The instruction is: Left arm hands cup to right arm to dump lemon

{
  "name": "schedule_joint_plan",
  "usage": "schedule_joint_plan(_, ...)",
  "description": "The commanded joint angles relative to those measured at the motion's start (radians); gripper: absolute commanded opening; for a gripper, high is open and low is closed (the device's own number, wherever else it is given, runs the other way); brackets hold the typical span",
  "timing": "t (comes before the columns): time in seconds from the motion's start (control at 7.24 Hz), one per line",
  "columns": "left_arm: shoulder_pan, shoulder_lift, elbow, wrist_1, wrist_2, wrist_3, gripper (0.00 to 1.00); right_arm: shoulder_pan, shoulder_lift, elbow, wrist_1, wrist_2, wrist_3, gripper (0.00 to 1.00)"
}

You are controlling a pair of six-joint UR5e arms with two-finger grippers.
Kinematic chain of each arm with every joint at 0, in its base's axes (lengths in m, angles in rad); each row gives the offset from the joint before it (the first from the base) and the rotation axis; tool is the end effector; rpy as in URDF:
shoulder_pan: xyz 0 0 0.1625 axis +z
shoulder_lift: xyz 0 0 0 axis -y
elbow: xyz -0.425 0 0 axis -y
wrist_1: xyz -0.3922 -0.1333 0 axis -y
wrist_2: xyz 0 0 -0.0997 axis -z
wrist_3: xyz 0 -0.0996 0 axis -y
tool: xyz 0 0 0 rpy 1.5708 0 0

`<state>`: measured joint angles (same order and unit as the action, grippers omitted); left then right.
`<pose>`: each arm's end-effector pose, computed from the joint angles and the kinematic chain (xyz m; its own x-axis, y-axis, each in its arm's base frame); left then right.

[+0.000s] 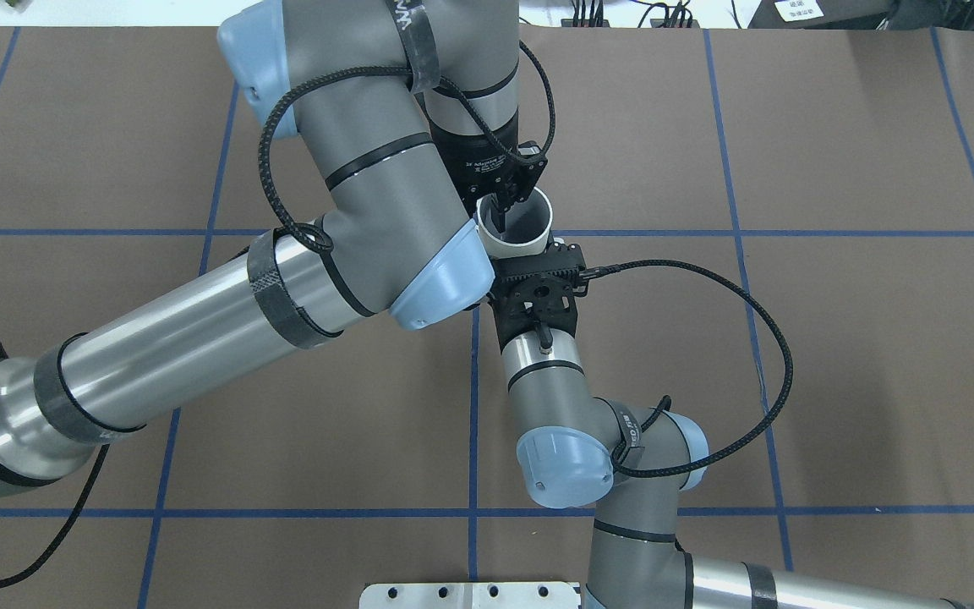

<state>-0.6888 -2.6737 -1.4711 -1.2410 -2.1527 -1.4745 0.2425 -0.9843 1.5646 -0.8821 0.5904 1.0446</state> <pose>0.5059 -0.5183 0.0263 0.6263 -0.4116 -0.6621 0.2071 0.9066 -0.3677 -0.5750 -0.3648 0.2227 0.7034 -0.1140 0.7016 -0.6365 0.3384 0.6931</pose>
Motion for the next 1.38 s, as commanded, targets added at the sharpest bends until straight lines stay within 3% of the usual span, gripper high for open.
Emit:
schedule_joint_plan(0.0, 0.0, 0.0, 0.0, 0.0, 0.001, -0.001, 0.26, 0.0, -0.001, 0.0, 0.0, 0.0, 0.0, 0.45)
schedule_joint_plan(0.14, 0.0, 0.0, 0.0, 0.002, -0.001, -0.001, 0.08, 0.0, 0.001, 0.0, 0.0, 0.0, 0.0, 0.48)
schedule_joint_plan(0.28, 0.0, 0.0, 0.0, 0.012, -0.001, -0.001, 0.0, 0.0, -0.001, 0.002, 0.003, 0.002, -0.008, 0.99)
schedule_joint_plan(1.24, -0.027, -0.011, -0.005, 0.012, -0.003, 0.0, 0.0, -0.038, -0.017, 0.022, 0.051, 0.002, -0.006, 1.0)
